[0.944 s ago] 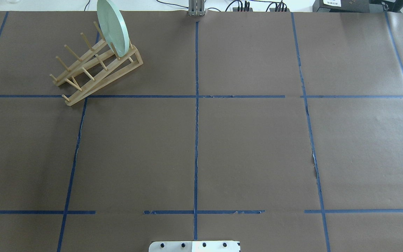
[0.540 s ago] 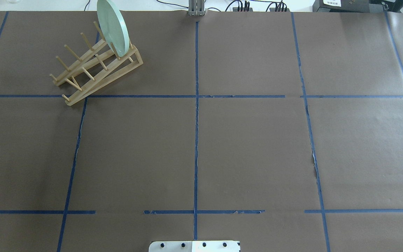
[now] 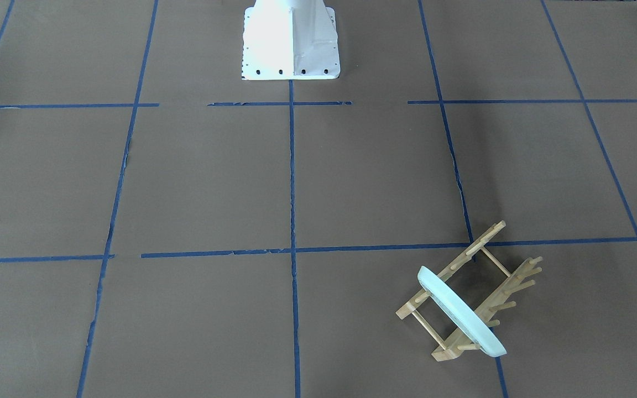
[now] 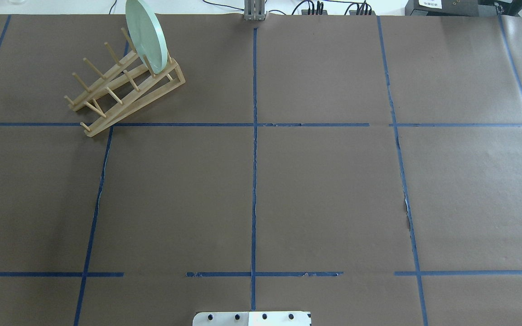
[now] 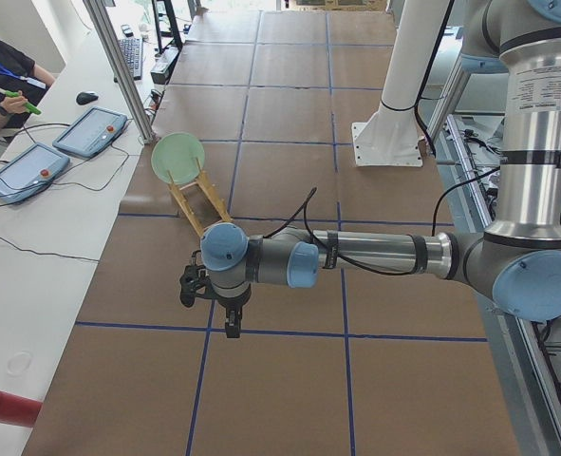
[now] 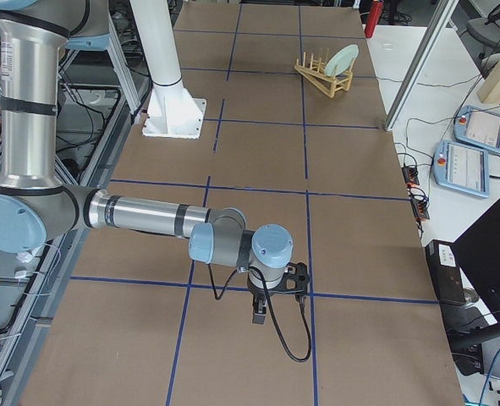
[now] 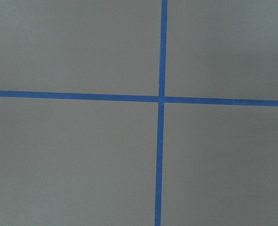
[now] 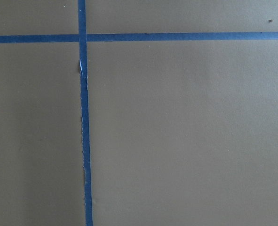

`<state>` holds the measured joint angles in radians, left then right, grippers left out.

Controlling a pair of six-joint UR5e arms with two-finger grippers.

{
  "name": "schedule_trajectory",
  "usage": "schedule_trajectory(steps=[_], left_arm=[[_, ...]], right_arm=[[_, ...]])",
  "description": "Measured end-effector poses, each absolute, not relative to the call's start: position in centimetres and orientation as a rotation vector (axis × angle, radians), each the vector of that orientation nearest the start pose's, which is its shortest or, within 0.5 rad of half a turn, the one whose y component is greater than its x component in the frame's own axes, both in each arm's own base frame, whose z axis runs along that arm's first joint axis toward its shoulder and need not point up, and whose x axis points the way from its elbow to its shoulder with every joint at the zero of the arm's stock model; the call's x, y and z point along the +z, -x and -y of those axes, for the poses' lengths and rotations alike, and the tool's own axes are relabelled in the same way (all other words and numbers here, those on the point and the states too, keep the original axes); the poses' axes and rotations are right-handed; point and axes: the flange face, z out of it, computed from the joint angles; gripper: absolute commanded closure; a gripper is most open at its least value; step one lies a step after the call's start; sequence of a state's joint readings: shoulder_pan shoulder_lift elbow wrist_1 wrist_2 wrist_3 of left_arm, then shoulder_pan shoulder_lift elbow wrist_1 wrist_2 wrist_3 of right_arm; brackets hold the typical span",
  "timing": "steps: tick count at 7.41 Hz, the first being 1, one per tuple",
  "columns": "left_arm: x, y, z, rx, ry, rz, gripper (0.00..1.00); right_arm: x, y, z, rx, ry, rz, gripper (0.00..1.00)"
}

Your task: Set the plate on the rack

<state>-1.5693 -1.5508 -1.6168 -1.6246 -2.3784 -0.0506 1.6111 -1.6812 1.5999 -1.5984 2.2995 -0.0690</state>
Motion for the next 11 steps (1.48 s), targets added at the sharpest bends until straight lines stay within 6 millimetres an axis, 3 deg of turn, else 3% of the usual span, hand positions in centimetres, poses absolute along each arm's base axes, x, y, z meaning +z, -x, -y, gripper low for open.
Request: schedule_trajectory(steps=[11], left_arm=[[63.74,6.15,48.86,0.008,-0.065,-0.804,0.00]], right_arm=[[70.15,-8.44,43.21,0.012,0.064,0.732,0.00]])
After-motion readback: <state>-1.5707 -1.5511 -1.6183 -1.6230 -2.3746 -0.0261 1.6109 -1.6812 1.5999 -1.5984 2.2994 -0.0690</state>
